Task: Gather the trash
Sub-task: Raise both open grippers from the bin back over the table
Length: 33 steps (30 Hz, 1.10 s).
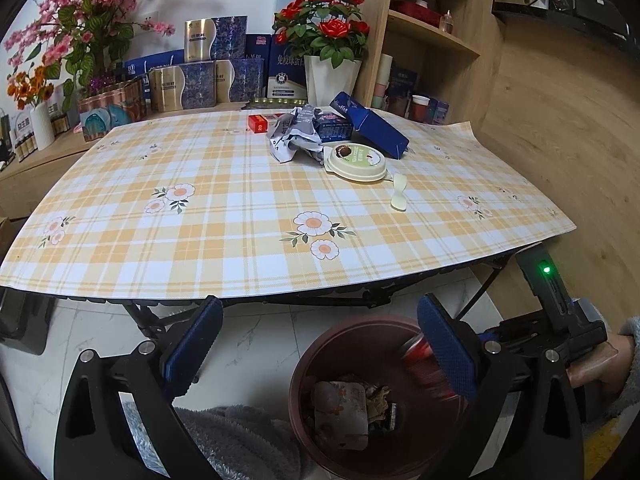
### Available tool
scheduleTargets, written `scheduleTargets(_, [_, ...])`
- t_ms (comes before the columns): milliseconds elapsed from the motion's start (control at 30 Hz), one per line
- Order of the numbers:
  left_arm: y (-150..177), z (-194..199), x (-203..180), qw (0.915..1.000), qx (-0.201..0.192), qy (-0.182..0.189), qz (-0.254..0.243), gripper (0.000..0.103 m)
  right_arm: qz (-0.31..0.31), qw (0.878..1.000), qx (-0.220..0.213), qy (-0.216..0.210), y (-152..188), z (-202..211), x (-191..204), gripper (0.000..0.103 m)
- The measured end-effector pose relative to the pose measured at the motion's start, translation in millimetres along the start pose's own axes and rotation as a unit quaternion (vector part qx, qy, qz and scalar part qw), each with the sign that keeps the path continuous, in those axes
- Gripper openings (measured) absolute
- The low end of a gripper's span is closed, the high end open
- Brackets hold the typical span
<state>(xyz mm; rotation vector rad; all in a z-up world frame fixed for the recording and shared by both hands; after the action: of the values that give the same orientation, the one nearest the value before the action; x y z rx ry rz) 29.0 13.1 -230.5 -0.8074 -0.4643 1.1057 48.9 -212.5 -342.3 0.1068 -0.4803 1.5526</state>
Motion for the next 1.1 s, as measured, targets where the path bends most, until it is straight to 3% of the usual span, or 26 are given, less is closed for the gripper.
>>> scheduleTargets(33, [0.2, -0.2, 0.6, 1.0, 0.0, 0.0, 0.002, 0.095, 0.003, 1.0, -0.006, 0.0, 0.3, 2.7, 1.5, 0.07])
scheduleTargets(100, [-0.1, -0.2, 2.6, 1.0, 0.001, -0.001, 0.006, 0.095, 0.012, 1.0, -0.012, -0.003, -0.4, 6.3, 5.9, 0.08])
scheduleTargets(133, [-0.2, 0.0, 3.6, 1.0, 0.0, -0.001, 0.008, 0.095, 0.016, 1.0, -0.014, -0.004, -0.9, 9.0, 8.4, 0.09])
scheduleTargets(233, [-0.4, 0.0, 9.2, 0.9998, 0.0, -0.004, 0.022, 0.095, 0.032, 0.999, -0.031, 0.001, -0.9, 20.9, 15.0, 0.097])
scheduleTargets(500, [0.0, -2.3, 13.0, 0.9994, 0.01, -0.017, 0.03, 0.097, 0.06, 0.989, -0.133, 0.022, -6.2, 80.3, 20.7, 0.097])
scheduleTargets(933, [-3.1, -7.3, 21.7, 0.9977, 0.023, -0.042, 0.049, 0.097, 0.011, 0.969, -0.244, 0.043, -41.0, 148.2, -8.8, 0.097])
scheduleTargets(1100, [-16.2, -9.1, 27.2, 0.9973, 0.012, -0.045, 0.056, 0.097, 0.008, 0.965, -0.259, 0.048, -56.4, 161.5, -21.2, 0.097])
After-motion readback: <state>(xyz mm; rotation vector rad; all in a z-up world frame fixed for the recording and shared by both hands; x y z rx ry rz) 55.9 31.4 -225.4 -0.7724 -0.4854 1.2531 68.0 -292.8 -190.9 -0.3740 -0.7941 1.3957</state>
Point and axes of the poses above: each gripper's, at about its wrist camera, not at the fingertips, and z roughly against the way its jaws point, x to its left, y to its underside, the point moved 1 cm from there along -z, roughly the way its jaws point, and after that the axes turned 5 degrees about -z, right-handed, at the moved point
